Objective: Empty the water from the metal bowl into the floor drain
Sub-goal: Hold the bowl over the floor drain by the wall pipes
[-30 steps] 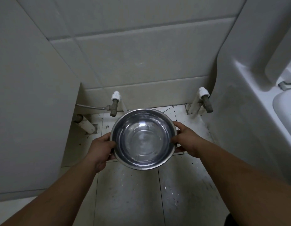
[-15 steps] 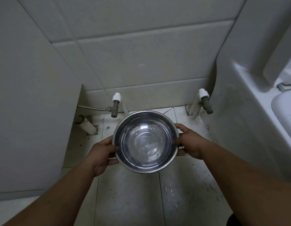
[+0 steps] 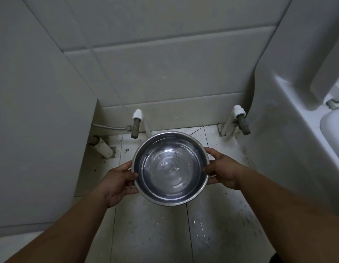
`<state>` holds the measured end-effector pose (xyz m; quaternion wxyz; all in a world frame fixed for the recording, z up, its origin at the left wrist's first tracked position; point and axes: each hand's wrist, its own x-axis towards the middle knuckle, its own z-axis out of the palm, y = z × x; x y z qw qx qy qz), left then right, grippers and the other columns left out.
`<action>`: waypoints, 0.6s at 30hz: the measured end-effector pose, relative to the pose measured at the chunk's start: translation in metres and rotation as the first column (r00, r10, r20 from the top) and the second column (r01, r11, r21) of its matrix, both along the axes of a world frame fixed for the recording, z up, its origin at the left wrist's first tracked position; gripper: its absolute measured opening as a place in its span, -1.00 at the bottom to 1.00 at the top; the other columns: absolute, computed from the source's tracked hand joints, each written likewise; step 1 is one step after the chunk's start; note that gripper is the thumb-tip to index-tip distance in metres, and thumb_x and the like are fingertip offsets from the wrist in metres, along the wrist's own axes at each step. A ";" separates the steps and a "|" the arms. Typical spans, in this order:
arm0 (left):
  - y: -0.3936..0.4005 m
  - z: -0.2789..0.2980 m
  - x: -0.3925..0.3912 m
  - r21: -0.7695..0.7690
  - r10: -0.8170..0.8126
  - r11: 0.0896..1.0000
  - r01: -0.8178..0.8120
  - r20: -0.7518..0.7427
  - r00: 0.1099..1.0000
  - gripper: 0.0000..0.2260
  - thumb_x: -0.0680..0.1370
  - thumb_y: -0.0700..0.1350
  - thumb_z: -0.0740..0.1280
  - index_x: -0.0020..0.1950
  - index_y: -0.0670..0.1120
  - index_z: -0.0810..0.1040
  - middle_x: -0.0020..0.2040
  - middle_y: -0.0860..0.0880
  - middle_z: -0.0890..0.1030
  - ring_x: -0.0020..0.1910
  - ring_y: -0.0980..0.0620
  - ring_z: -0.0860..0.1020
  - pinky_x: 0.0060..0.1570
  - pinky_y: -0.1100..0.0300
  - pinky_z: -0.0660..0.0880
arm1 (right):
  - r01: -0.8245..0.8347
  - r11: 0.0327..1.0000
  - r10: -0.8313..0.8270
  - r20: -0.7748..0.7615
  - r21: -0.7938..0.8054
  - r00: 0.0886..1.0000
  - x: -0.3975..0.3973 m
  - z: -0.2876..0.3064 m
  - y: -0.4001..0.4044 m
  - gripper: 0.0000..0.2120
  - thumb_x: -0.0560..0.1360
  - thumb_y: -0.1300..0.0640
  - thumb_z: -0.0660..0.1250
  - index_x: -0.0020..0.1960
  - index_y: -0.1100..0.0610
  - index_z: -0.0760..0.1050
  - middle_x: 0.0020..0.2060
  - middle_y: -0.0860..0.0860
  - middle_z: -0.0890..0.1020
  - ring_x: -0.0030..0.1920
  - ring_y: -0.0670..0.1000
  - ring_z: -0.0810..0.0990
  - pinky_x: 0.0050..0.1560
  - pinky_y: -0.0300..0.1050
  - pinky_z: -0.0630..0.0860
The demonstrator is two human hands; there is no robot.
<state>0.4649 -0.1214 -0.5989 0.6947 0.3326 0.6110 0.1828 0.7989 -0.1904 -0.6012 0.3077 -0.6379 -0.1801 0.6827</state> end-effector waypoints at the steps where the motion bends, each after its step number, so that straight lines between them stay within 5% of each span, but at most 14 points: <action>1: 0.000 -0.002 -0.001 -0.005 0.000 1.000 0.000 -0.004 1.000 -0.57 0.61 -0.38 0.27 0.32 0.07 0.63 0.12 -0.23 0.75 0.03 -0.23 0.68 0.05 -0.20 0.66 | -0.005 1.000 0.005 0.006 -0.004 1.000 -0.001 0.000 -0.001 -0.27 0.50 0.55 0.30 0.44 -0.15 0.45 0.15 0.26 0.67 0.10 0.29 0.73 -0.04 0.24 0.72; 8: -0.001 -0.016 -0.007 -0.046 -0.007 0.999 0.005 -0.040 0.999 -0.57 0.61 -0.37 0.27 0.36 0.03 0.61 0.12 -0.23 0.75 0.01 -0.23 0.73 -0.08 -0.13 0.69 | -0.048 0.998 0.049 0.027 -0.035 0.998 -0.005 0.000 -0.004 -0.27 0.52 0.55 0.28 0.50 -0.09 0.41 0.15 0.27 0.67 0.13 0.31 0.71 0.05 0.33 0.69; 18: 0.002 -0.021 -0.007 -0.072 0.017 0.997 -0.023 -0.075 0.997 -0.56 0.59 -0.39 0.26 0.35 0.01 0.61 0.10 -0.25 0.75 0.04 -0.27 0.73 -0.08 -0.13 0.70 | -0.062 0.996 0.063 0.015 -0.057 0.998 -0.007 -0.003 0.003 -0.28 0.52 0.57 0.24 0.53 -0.03 0.40 0.08 0.26 0.72 -0.03 0.25 0.77 -0.13 0.17 0.73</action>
